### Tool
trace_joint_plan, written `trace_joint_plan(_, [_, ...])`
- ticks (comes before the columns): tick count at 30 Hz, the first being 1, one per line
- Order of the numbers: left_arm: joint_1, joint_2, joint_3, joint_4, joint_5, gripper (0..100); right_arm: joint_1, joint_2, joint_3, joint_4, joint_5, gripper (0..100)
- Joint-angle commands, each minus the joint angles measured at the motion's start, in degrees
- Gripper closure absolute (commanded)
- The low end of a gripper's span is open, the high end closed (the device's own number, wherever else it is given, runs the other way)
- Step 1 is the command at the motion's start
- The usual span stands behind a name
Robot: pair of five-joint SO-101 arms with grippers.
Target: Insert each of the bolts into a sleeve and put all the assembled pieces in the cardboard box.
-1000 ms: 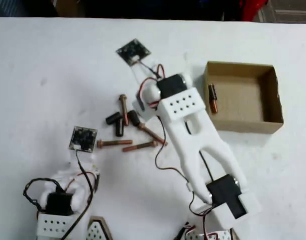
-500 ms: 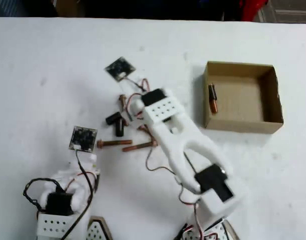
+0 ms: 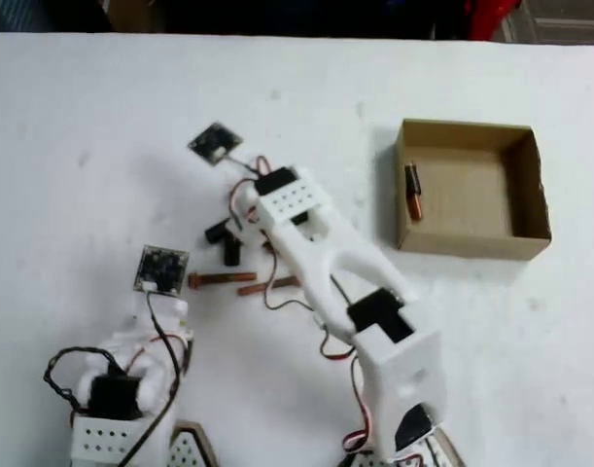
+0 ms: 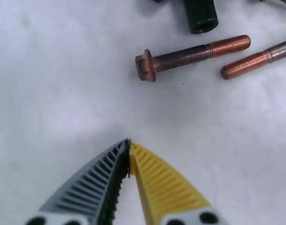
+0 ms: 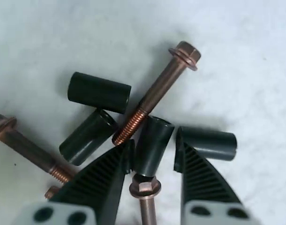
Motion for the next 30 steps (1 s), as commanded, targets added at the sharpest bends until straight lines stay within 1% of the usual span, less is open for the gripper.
trace_joint_plan(1, [-0.2,-0.5,-0.2,-1.5,-0.6,98,0.0,0.1,-2.6,-0.8,1.1,87.2])
trace_joint_plan(10, [-0.2,-0.5,-0.2,-1.5,-0.6,98,0.0,5.8,-2.6,-0.8,0.9,87.2])
trace_joint_plan(16, [-0.2,-0.5,-0.2,-1.5,-0.6,98,0.0,4.6,-2.6,2.1,0.8,87.2])
trace_joint_plan(21, [-0.2,-0.5,-0.2,-1.5,-0.6,98,0.0,4.9,-2.4,2.3,1.0,87.5])
trace_joint_plan(23, [-0.2,-0.5,-0.2,-1.5,-0.6,98,0.0,4.8,-2.4,2.3,1.1,91.3])
trace_joint_plan(25, [-0.2,-0.5,-0.2,-1.5,-0.6,98,0.0,4.7,-2.5,2.3,1.1,97.9])
trace_joint_plan(26, [-0.2,-0.5,-0.2,-1.5,-0.6,98,0.0,4.5,-2.5,2.3,1.1,98.8])
trace_joint_plan(28, [-0.2,-0.5,-0.2,-1.5,-0.6,98,0.0,4.4,-2.6,2.3,1.1,96.8])
trace_joint_plan(30, [-0.2,-0.5,-0.2,-1.5,-0.6,98,0.0,3.9,-3.2,2.3,1.2,98.5])
